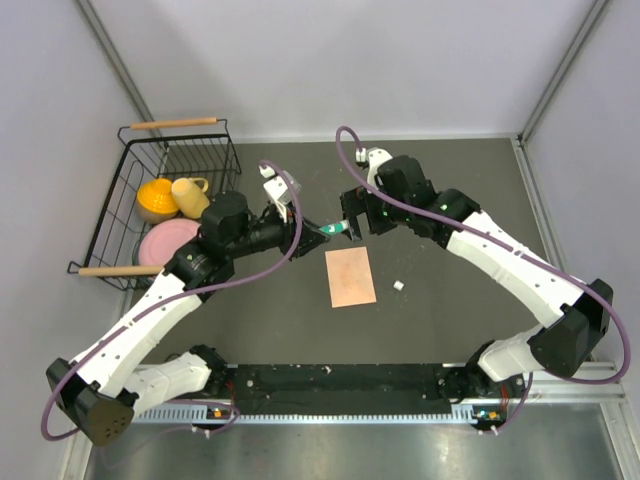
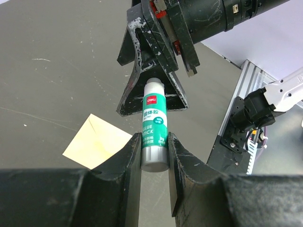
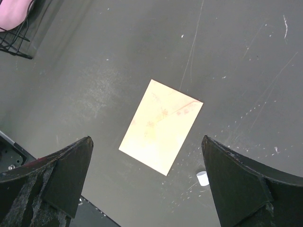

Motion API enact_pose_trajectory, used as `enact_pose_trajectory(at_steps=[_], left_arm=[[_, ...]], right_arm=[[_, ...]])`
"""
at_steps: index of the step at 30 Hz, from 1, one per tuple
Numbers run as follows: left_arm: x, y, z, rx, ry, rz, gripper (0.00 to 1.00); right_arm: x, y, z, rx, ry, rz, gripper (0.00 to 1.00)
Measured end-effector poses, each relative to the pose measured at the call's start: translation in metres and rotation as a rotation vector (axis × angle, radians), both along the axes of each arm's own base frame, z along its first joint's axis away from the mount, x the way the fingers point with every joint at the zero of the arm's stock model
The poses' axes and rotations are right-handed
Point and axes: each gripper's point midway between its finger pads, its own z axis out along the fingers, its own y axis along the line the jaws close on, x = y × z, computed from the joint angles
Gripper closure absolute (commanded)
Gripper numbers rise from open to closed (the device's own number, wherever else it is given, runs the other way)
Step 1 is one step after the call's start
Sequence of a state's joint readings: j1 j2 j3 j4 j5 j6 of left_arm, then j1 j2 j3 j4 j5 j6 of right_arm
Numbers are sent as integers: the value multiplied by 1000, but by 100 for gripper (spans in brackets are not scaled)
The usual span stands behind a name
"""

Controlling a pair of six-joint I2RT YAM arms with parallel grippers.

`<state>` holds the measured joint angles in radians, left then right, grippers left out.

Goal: Place the letter into the envelope and seal it
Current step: Adjust the solid glue.

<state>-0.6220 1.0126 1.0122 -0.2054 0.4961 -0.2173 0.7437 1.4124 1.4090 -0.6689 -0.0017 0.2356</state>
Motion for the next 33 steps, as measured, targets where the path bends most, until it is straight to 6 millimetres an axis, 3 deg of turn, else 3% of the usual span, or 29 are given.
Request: enact_pose_trajectory(at_steps=[10, 33], left_arm=[[-4, 1, -2, 4, 28, -3, 100], [-2, -1, -2, 13, 32, 19, 100]], right_arm=[[-8, 5, -2, 19, 32, 40, 1], [-6, 1, -3, 14, 38, -1, 1]])
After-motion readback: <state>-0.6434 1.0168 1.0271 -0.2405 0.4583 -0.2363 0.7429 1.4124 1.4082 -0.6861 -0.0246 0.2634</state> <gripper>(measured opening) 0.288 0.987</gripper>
